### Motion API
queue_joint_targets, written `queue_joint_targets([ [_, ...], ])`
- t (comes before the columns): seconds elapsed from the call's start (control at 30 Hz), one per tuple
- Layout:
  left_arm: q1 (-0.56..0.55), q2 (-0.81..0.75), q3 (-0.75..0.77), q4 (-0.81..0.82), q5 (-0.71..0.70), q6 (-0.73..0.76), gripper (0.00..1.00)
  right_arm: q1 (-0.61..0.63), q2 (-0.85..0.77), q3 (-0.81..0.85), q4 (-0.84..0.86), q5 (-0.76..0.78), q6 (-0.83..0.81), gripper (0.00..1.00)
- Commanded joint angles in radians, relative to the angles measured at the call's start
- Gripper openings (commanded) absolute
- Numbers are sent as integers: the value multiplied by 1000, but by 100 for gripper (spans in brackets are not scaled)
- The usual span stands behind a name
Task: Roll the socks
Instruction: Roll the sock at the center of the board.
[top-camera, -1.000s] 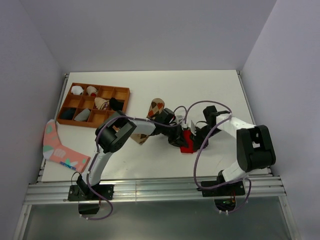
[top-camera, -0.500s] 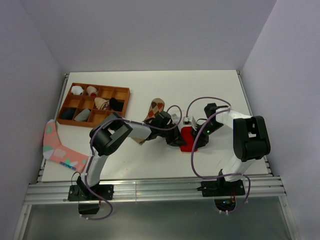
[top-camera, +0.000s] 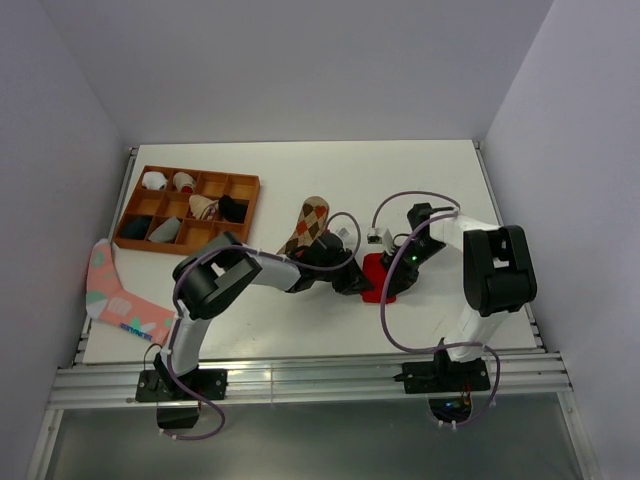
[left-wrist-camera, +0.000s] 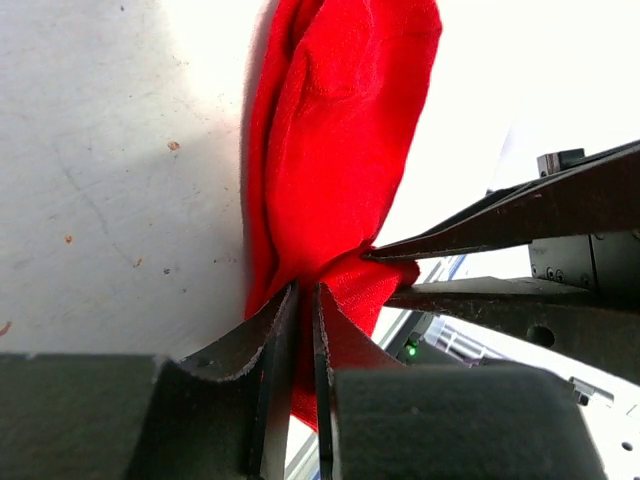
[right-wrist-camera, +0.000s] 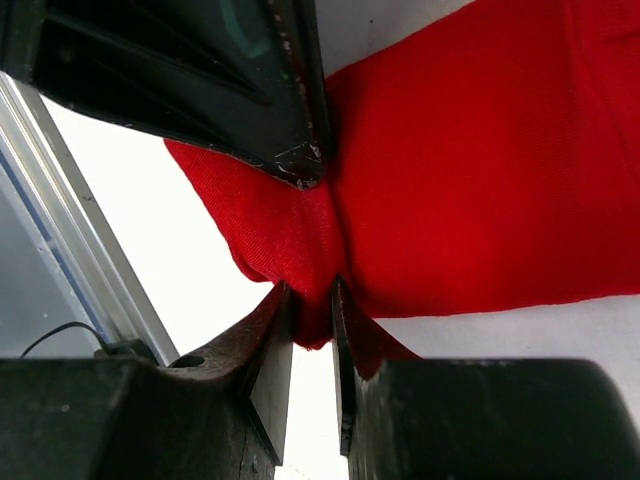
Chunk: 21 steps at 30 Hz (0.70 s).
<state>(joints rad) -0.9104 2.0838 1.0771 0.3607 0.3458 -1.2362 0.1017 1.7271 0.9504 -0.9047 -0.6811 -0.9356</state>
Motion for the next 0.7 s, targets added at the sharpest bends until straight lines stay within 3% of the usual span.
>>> queue_joint_targets([
  [0.0, -2, 12, -69, -86, -125, 11, 17, -28, 48, 13, 110, 285, -14, 13],
  [0.37, -22, 35, -132, 26, -157, -40, 20, -25, 6, 30, 102, 279, -20, 9],
  [0.67, -15, -74, -152, 57, -280, 79, 32, -14, 0, -12, 151, 321, -32, 8],
])
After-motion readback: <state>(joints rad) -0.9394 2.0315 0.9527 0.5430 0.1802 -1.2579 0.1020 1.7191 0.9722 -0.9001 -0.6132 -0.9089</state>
